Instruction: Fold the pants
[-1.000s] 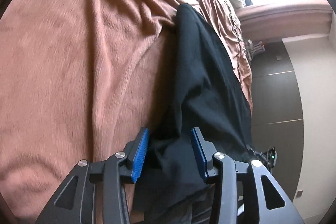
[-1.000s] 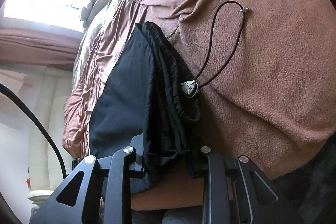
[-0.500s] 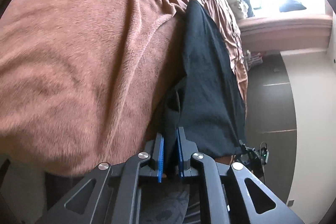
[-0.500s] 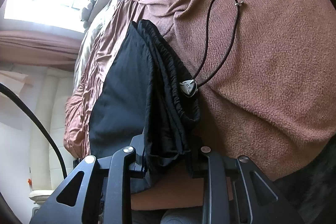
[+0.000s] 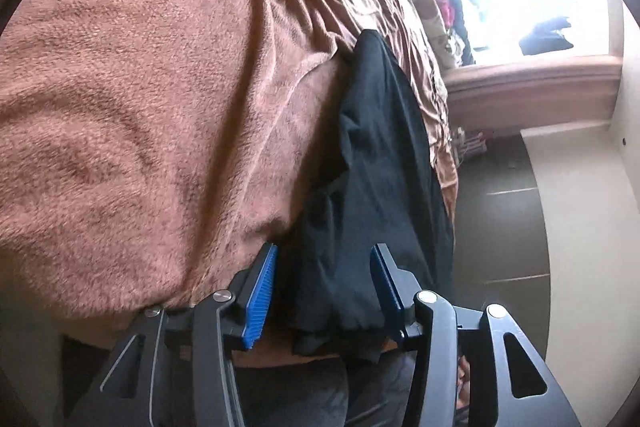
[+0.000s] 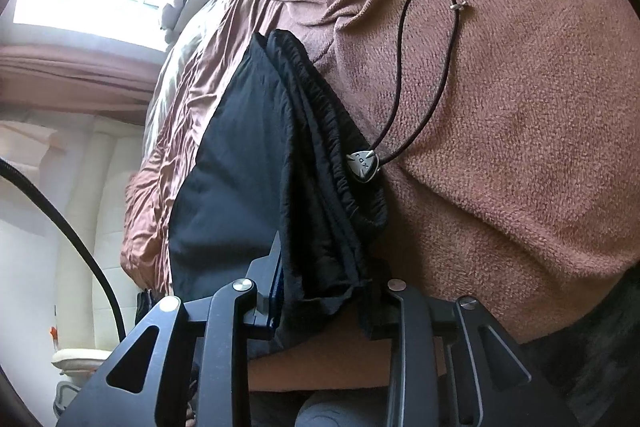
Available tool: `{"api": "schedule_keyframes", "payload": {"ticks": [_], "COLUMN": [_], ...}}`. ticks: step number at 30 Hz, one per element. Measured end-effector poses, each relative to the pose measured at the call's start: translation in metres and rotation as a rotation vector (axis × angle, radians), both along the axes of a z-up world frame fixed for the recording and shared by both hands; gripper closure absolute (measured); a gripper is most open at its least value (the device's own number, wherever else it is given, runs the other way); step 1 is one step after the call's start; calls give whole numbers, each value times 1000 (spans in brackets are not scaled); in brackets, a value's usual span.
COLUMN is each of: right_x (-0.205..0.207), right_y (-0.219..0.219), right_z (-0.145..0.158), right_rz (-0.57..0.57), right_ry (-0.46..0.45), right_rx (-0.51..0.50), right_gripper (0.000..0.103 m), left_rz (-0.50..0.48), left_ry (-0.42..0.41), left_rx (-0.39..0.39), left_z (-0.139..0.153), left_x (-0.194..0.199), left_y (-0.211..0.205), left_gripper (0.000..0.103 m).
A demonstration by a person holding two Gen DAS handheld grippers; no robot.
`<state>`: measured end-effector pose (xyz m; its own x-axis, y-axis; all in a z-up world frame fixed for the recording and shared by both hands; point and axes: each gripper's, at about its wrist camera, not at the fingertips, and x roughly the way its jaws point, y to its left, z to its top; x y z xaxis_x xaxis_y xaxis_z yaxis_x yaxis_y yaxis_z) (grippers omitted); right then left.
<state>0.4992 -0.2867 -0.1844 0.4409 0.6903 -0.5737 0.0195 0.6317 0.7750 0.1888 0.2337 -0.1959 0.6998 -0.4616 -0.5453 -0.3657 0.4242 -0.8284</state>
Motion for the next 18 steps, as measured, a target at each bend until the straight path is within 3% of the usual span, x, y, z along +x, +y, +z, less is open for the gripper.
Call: {"api": "schedule_keyframes", "payload": {"ticks": [6, 11, 13, 15, 18], "right_x": [-3, -4, -5, -7, -14], "right_y": [-1, 3, 6, 8, 9], "right_z": [-1, 1, 4, 10, 21], "right_rz": [0, 3, 8, 16, 27], "right_ry": [-6, -12, -21, -36, -63], "right_rx": [-2, -24, -38, -56, -109], "right_gripper": [75, 75, 75, 75, 75], "left_rz": [35, 87, 107, 111, 124], "left_ry": [-21, -28, -21, 2, -1], "left_rx": [-43, -34, -11, 20, 39], "left_z": [-2, -4, -4, -6, -6], "left_x": [-2, -8, -9, -8, -9], "left_y": [-15, -23, -25, -29, -34], "left_gripper": [53, 53, 65, 85, 90]}}
